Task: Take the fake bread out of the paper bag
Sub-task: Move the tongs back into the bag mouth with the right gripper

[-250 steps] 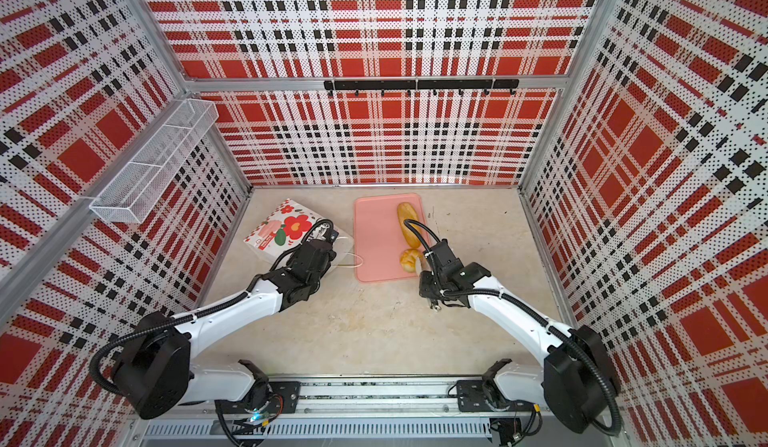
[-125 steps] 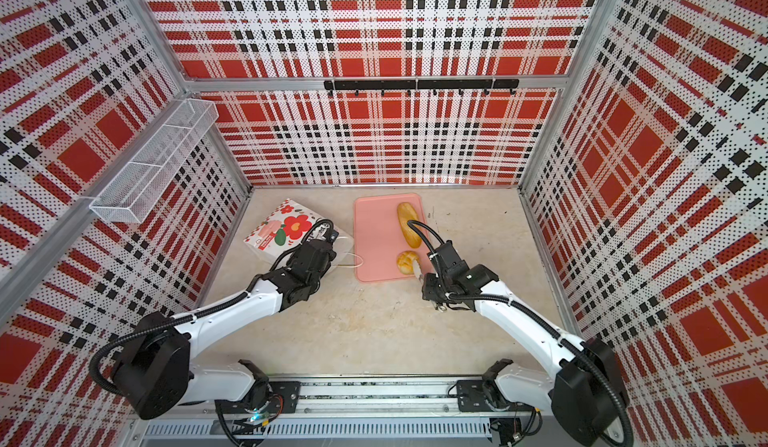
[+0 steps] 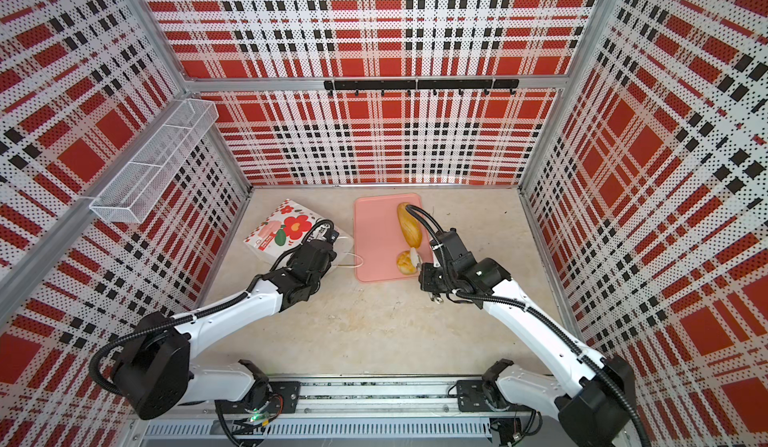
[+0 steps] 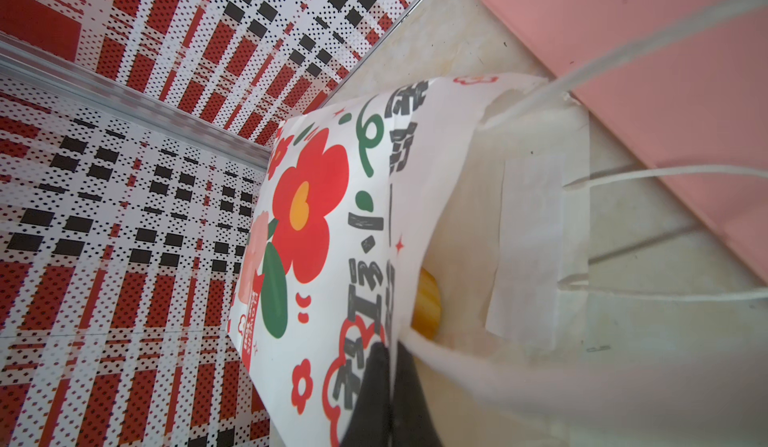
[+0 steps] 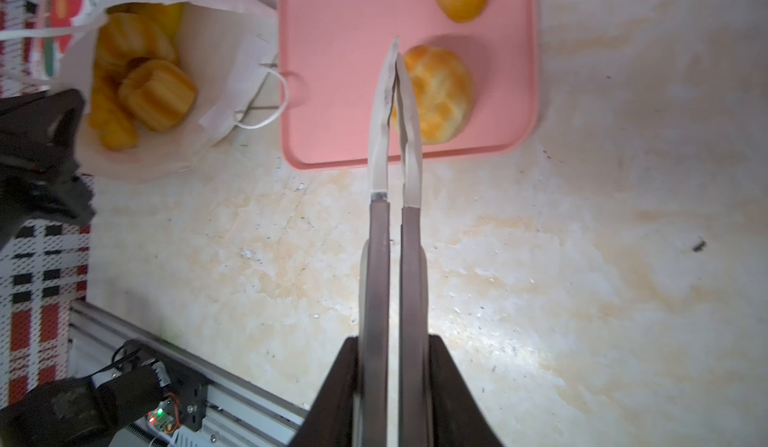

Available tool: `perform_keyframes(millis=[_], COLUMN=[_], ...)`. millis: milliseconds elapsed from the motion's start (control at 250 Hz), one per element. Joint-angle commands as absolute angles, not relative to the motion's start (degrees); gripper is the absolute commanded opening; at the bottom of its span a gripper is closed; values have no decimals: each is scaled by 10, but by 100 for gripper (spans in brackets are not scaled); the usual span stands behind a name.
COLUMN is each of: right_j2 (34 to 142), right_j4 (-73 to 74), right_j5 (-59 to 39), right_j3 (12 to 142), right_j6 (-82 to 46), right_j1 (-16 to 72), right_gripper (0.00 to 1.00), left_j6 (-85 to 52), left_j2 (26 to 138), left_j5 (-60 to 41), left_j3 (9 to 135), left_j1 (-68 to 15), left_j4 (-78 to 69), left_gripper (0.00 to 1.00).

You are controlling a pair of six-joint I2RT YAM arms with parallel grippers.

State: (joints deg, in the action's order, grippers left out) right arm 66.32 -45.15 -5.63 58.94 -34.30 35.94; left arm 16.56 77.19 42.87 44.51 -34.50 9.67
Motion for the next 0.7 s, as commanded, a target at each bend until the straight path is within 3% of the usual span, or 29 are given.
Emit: perform_keyframes(millis=[0,228,696], right_j2=[696,762,844], right_j4=[-379,-312,-358], right_j5=[-95,-97,-57], right_j3=[610,603,603], right_j6=[-352,-367,-314], right_j1=[385,402,376], right_gripper=[25,20,18], left_j6=[155,157,162], left_j2=[758,762,769], left_j5=[426,423,423], left_j3=[459,457,457], left_j1=[-351,-358,-359], left_j4=[91,93,91], left_gripper=[0,0,0])
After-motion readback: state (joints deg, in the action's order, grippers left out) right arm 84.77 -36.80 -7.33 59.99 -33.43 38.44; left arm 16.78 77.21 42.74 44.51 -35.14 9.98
